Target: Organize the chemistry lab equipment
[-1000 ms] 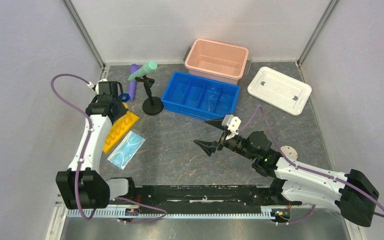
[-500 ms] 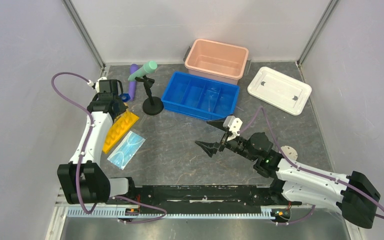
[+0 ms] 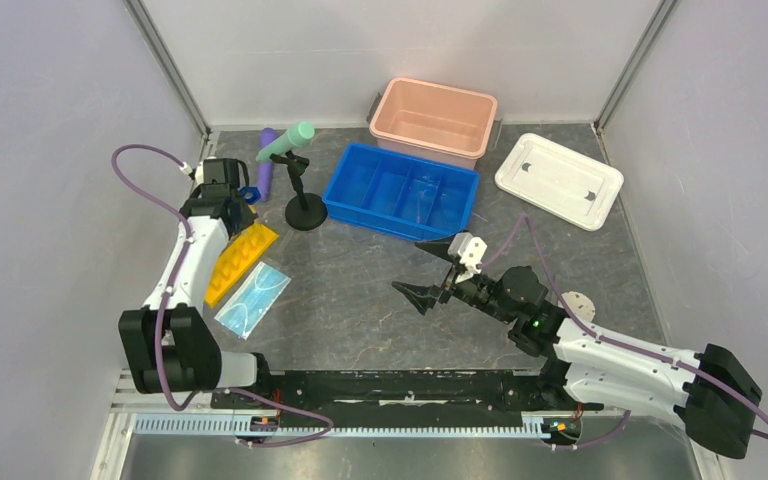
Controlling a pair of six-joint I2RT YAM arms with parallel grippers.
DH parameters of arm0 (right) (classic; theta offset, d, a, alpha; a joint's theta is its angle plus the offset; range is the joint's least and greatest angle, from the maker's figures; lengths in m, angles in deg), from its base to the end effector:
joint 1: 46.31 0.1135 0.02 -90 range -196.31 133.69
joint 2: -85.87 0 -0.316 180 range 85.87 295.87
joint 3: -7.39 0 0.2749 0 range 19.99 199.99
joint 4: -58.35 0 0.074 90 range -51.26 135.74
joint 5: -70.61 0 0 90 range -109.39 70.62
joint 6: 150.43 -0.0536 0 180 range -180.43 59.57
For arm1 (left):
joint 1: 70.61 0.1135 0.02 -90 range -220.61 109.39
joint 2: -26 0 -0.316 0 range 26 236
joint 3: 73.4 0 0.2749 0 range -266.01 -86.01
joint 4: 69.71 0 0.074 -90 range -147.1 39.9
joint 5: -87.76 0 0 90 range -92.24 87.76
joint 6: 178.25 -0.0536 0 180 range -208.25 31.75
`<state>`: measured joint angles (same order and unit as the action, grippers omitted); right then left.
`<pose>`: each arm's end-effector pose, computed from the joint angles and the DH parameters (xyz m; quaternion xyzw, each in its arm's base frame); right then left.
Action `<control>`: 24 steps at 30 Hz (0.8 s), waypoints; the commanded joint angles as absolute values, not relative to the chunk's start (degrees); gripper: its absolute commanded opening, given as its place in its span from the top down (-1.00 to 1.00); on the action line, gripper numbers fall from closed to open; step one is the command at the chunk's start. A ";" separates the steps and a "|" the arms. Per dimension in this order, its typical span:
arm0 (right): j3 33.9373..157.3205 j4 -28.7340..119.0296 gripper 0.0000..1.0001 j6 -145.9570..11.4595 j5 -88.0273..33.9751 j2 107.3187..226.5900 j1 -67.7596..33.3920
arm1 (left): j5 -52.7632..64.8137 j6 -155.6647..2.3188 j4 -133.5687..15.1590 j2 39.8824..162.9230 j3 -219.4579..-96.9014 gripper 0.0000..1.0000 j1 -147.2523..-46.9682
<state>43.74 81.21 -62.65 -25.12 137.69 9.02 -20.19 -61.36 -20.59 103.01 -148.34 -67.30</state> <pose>0.1184 0.1806 0.3050 -0.3283 0.5729 0.3901 0.6417 0.3006 0.0339 0.3141 -0.2927 0.8860 0.0770 0.3513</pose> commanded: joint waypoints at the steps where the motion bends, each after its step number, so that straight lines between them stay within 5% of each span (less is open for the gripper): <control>1: 43.82 82.49 -0.96 -62.19 -24.31 136.80 9.01 | -21.00 -62.96 -22.85 104.99 -148.28 0.57 -66.86; 12: 44.16 81.40 -0.96 -61.93 -24.48 136.49 9.07 | -19.28 -62.50 -21.50 105.12 -148.89 0.08 -66.82; 24: 44.79 80.98 -0.96 -62.28 -24.50 136.50 9.01 | -12.86 -63.86 -18.09 99.64 -146.88 0.01 -69.86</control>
